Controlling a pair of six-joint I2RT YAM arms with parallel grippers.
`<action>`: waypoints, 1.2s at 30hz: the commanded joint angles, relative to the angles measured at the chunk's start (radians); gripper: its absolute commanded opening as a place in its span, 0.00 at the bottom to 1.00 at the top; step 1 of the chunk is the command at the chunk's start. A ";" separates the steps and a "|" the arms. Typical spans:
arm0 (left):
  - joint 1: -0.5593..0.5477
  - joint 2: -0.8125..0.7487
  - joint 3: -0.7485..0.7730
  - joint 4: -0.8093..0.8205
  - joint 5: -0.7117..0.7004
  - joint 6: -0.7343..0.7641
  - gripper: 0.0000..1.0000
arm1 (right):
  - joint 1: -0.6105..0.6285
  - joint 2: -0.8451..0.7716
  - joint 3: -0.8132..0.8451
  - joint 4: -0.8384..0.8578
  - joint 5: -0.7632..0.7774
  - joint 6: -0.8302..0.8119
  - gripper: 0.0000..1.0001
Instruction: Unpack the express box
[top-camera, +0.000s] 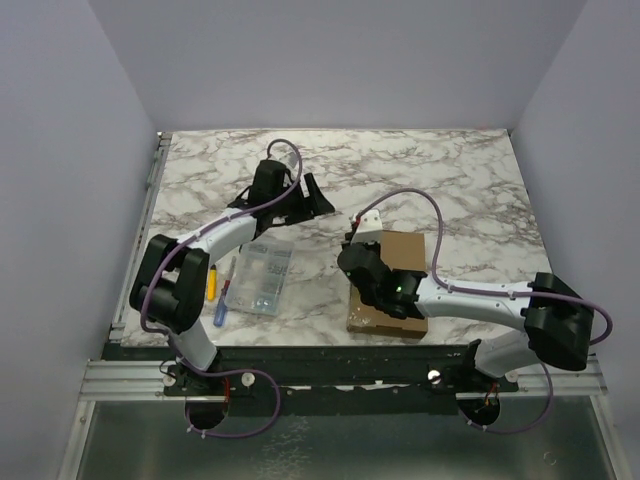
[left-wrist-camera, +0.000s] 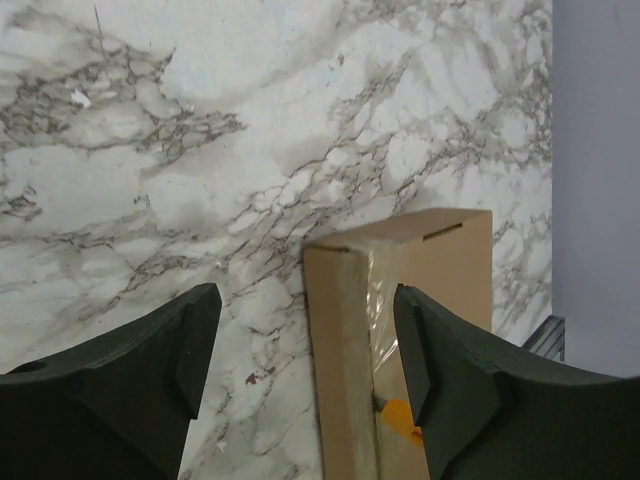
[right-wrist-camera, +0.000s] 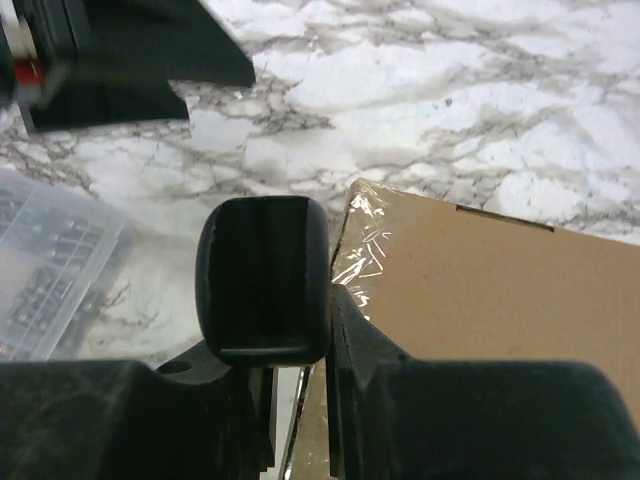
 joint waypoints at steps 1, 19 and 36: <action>-0.026 0.071 -0.030 -0.057 0.090 -0.019 0.75 | -0.046 0.031 -0.002 0.225 -0.079 -0.178 0.00; -0.120 0.194 -0.011 0.046 -0.021 0.017 0.66 | -0.061 0.043 0.035 0.185 -0.102 -0.155 0.00; -0.086 0.322 -0.013 0.047 -0.115 0.006 0.45 | 0.106 -0.019 0.084 -0.322 -0.019 0.270 0.00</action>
